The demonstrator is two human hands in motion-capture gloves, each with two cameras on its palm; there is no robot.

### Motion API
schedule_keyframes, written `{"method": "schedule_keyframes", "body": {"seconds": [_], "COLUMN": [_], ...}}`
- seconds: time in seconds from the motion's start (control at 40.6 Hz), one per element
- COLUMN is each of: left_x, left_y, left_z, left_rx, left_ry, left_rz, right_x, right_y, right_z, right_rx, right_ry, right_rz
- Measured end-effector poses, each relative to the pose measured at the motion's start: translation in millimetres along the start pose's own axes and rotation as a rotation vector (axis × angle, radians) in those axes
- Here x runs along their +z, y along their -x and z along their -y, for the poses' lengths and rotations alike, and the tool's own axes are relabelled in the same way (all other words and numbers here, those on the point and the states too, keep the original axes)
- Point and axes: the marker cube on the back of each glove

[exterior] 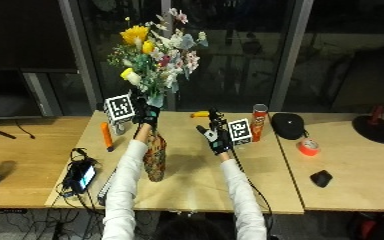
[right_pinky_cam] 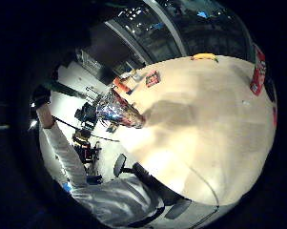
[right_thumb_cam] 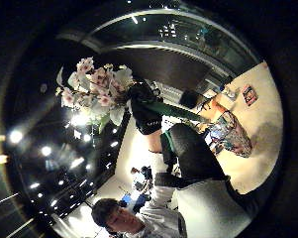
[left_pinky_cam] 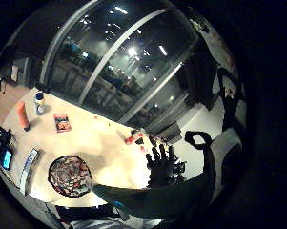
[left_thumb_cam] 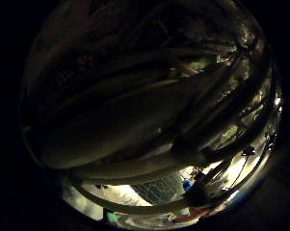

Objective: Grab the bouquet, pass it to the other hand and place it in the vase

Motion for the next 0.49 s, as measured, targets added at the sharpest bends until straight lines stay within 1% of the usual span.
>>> {"method": "schedule_keyframes", "body": {"seconds": [0.025, 0.074, 0.098, 0.123, 0.172, 0.221, 0.492], "left_x": [-2, -5, -7, -8, -12, -15, -23], "left_y": [2, 1, 1, 3, 11, 19, 57], "left_z": [2, 4, 4, 4, 3, 3, -4], "left_rx": [0.008, 0.053, 0.058, 0.040, -0.026, -0.060, -0.094], "left_ry": [-0.003, -0.006, -0.007, -0.007, -0.009, -0.011, -0.024], "left_rz": [-0.001, -0.051, -0.064, -0.054, -0.001, 0.024, 0.083], "right_x": [-2, -5, -6, -7, -8, -10, -22], "right_y": [-3, -5, -4, -2, 1, 2, -7], "right_z": [0, 0, -1, -2, -4, -4, -6], "right_rx": [0.000, 0.002, 0.005, 0.006, 0.007, 0.011, 0.037], "right_ry": [-0.002, -0.008, -0.011, -0.013, -0.018, -0.024, -0.039], "right_rz": [-0.005, -0.019, -0.025, -0.028, -0.032, -0.037, -0.068]}}
